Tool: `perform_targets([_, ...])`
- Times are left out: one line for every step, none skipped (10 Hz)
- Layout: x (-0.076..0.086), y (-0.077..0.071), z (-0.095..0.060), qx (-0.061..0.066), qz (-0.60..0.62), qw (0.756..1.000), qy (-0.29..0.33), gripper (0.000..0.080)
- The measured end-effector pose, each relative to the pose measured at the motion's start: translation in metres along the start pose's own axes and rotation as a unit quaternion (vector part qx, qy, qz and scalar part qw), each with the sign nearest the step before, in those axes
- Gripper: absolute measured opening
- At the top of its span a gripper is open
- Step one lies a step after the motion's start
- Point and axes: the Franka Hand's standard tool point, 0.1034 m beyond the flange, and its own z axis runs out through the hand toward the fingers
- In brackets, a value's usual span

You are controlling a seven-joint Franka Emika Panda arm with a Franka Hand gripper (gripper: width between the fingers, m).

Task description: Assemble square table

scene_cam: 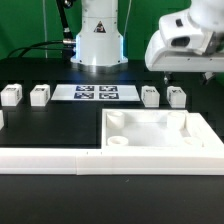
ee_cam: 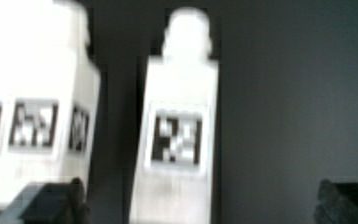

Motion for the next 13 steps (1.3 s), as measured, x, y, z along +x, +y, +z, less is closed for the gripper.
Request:
perform_targets([0.003,0.001,0.001,0.009,0.006,0.999,-0.034,0.0649])
perform_targets([0.005,0.001,0.005,0.008,0.005,0.999,-0.052,0.0649])
perform_targets([0.002,0.002,0.006,0.004,0.005,0.997,-0.083,0.0649])
perform_targets([0.003,0.002,0.007,0.003,0.004,0.995,-0.102,0.0649])
perform_targets([0.005,0.001,0.008,0.003,0.003,0.995,-0.099,0.0649])
perform_targets([0.004,0.001,0.011,0.004,0.005,0.995,-0.102,0.0649])
perform_targets([0.001,-0.001,0.022,0.009,0.009,0.992,-0.123,0.0649])
perform_targets([0.003,-0.002,0.033,0.01,0.009,0.991,-0.135,0.0649])
perform_targets([0.004,-0.002,0.04,0.009,0.01,0.99,-0.142,0.0649])
perform_targets([0.003,-0.006,0.047,0.007,0.013,0.989,-0.148,0.0649])
perform_targets([0.002,-0.008,0.05,0.005,0.01,0.988,-0.151,0.0649])
perform_targets([0.003,-0.007,0.049,0.006,0.011,0.989,-0.151,0.0649])
perform_targets([0.002,-0.007,0.05,0.006,0.011,0.988,-0.151,0.0649])
